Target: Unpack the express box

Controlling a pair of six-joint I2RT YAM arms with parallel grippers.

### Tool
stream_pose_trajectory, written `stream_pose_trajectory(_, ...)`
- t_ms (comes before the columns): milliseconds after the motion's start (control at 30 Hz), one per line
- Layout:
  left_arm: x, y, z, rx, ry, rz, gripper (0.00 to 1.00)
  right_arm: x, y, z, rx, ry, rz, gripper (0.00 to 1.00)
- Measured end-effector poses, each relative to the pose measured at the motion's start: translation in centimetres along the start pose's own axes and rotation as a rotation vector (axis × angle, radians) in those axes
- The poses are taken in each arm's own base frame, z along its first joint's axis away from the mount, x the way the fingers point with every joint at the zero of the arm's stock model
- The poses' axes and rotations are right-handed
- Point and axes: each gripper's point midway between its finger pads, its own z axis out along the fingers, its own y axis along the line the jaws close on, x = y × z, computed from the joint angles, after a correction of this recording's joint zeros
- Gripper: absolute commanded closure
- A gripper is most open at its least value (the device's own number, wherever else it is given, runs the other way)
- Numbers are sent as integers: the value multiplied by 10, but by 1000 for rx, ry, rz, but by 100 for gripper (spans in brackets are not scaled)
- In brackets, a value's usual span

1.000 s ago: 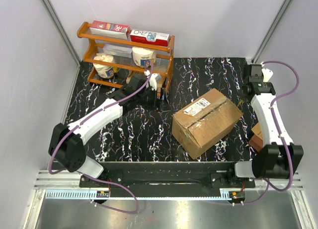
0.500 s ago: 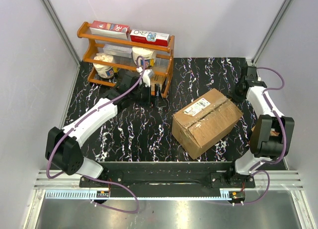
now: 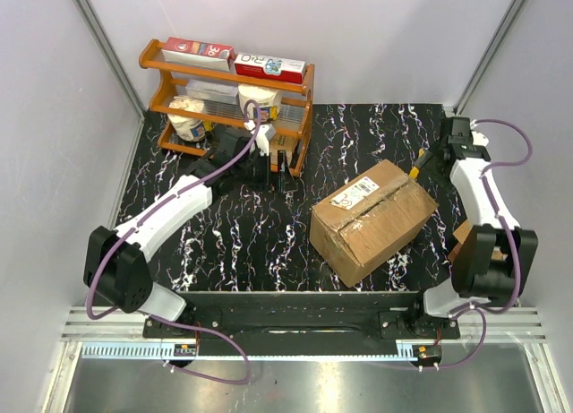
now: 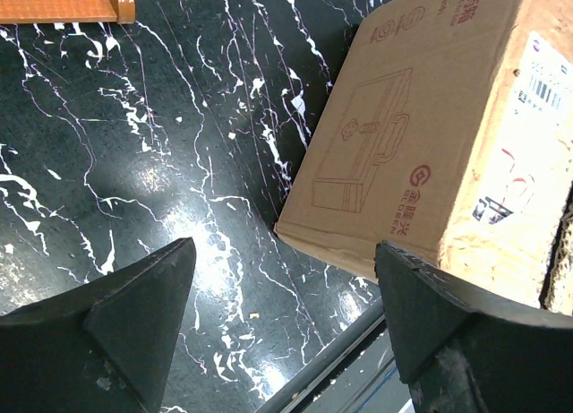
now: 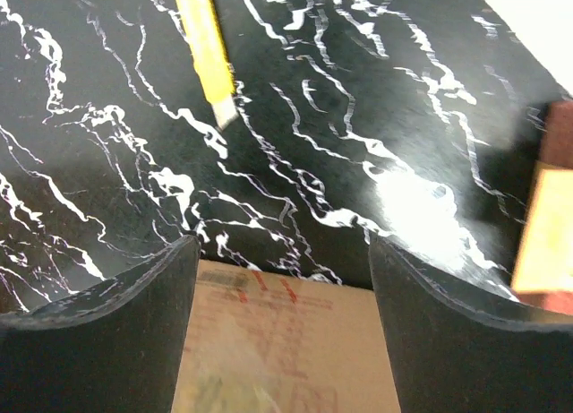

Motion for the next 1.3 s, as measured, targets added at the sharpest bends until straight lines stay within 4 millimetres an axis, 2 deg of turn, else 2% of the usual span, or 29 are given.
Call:
stream_pose_trajectory(100, 2, 3, 6, -7, 15, -9, 15, -7, -18, -30, 47, -49, 25, 23)
stream_pose_trajectory(167, 4, 6, 12, -14, 29, -21, 15, -12, -28, -50, 58, -90, 43, 33)
stream_pose_trajectory(233, 7, 10, 18, -23, 46, -34, 16, -12, -40, -74, 61, -124, 61, 47)
stream_pose_trajectory(267, 8, 12, 21, -27, 53, -40, 16, -9, -46, -85, 59, -135, 70, 65)
stream_pose_trajectory(333, 11, 15, 27, -36, 69, -58, 18, -2, -56, -100, 60, -143, 76, 79)
stream_pose_trajectory(367, 12, 16, 30, -38, 74, -64, 18, 4, -61, -105, 58, -137, 84, 83)
stream_pose_trajectory(433, 14, 19, 36, -43, 88, -74, 19, 26, -73, -109, 63, -90, 86, 85)
stream_pose_trajectory(567, 17, 19, 43, -36, 109, -85, 20, 76, -92, -106, 84, 44, 86, 85)
stream_pose_trajectory(667, 18, 14, 51, 4, 121, -91, 20, 106, -96, -103, 66, 134, 84, 75)
stream_pose_trajectory(800, 22, 3, 58, 66, 143, -96, 20, 134, -77, -99, -62, 255, 79, 64)
stream_pose_trajectory(900, 19, -11, 59, 142, 139, -105, 20, 140, -59, -97, -162, 292, 75, 58)
stream_pose_trajectory(1067, 15, -31, 59, 261, 120, -108, 23, 137, -25, -86, -293, 337, 37, 46)
stream_pose_trajectory(1200, 17, -30, 57, 297, 112, -123, 26, 140, -5, -75, -324, 348, -34, 43)
stream_pose_trajectory(1300, 23, -27, 45, 304, 102, -126, 30, 141, 12, -73, -330, 327, -107, 42)
